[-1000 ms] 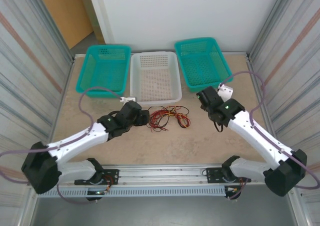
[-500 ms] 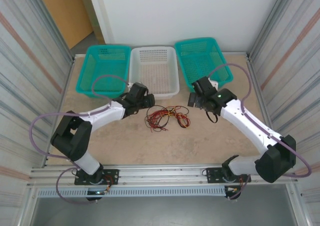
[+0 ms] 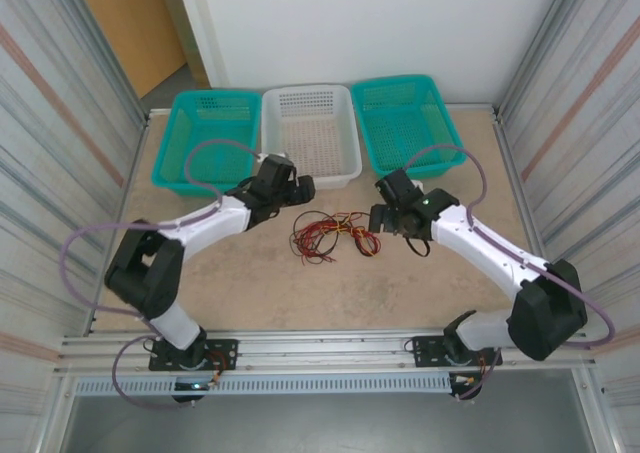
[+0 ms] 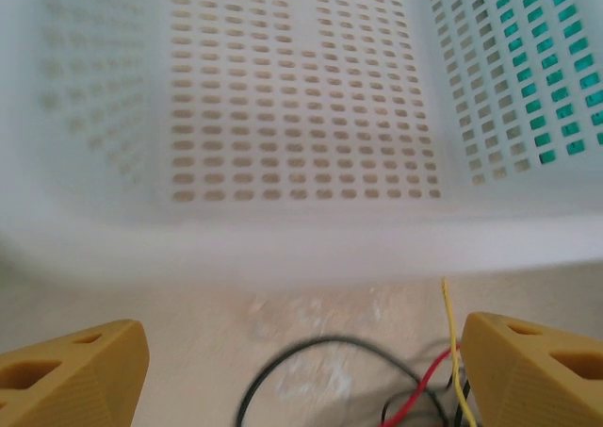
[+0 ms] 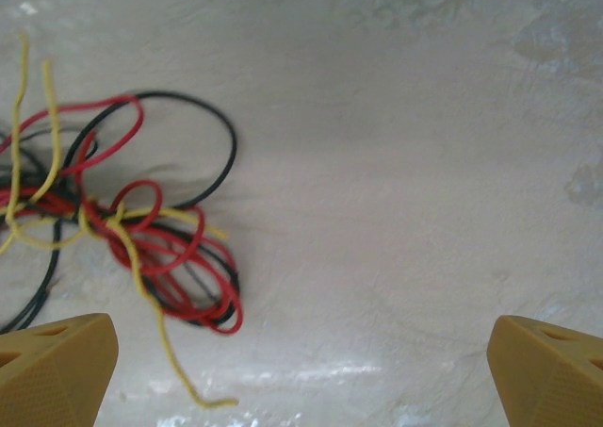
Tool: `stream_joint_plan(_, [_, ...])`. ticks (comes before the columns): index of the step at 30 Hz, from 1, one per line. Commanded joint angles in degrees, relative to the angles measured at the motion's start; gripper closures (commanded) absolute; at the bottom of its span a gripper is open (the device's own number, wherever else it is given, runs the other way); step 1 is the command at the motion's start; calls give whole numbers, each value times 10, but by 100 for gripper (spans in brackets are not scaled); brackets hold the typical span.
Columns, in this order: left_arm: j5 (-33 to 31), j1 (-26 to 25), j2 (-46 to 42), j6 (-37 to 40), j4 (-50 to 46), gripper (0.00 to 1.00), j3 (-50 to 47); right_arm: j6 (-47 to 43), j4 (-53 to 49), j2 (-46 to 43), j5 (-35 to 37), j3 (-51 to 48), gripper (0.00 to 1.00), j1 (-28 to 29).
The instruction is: Untangle the cables
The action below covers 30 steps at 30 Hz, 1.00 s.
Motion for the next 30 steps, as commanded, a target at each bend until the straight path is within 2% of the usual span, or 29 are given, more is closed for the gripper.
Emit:
stream_joint_plan(1, [-60,-11,-122,-12,-95,13,-36,-59,30,19,-69,67,1,-60])
stream_joint_plan(3, [-57,-21,-193,-5,-118,13,-74,-69,27,54,-115,113,0,-106])
stream_joint_plan(5, [-45,-24,-255,2,-149,12,-108,-85,22,91,-159,150,1,-122])
stream_joint_plan(9, [-18,-25,-355,-5,-241,13,-151,-104,33,134,-158,140,2,-67])
stream_joint_plan(14, [19,-25,-462,-15,-270,14,-201,-91,83,172,-134,78,3,14])
stream_joint_plan(21, [36,-25,-492,-10,-292,15,-203,-97,98,251,-116,78,6,36])
stream_joint_plan(28, [34,-25,-510,4,-293,17,-199,-113,108,280,-113,64,17,64])
stream_joint_plan(30, [33,-24,-508,4,-289,17,-200,-112,112,275,-105,58,22,70])
